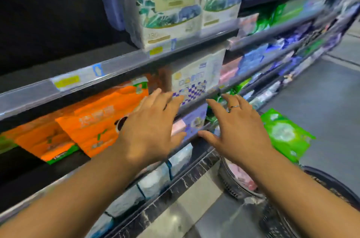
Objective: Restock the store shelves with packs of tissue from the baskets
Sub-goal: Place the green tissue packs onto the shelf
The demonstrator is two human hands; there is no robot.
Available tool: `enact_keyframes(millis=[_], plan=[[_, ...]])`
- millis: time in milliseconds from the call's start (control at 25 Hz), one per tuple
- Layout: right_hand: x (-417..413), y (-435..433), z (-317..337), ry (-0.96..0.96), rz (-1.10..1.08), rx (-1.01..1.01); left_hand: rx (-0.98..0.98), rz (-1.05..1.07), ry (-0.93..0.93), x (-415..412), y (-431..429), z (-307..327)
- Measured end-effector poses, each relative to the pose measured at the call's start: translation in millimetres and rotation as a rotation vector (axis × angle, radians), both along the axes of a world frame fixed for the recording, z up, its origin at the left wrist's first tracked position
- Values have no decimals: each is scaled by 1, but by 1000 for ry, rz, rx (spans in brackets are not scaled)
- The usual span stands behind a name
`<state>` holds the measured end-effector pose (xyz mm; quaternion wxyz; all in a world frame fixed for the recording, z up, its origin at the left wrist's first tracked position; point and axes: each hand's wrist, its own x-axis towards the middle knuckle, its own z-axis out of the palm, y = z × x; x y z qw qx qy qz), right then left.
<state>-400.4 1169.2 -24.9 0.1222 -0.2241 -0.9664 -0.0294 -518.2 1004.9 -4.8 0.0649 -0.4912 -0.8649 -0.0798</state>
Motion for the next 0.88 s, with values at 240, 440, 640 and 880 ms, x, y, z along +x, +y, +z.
enact_keyframes(millis=[240, 440, 640, 880], plan=[[73, 100, -49, -104, -220, -107, -68, -144, -119, 39, 126, -58], [98, 166, -89, -186, -408, -227, -123, -321, -139, 43, 225, -99], [93, 229, -130, -286, -585, -354, -134, -481, -181, 18, 325, -142], [77, 294, -173, -275, -777, -479, -315, -603, -301, -14, 434, -201]])
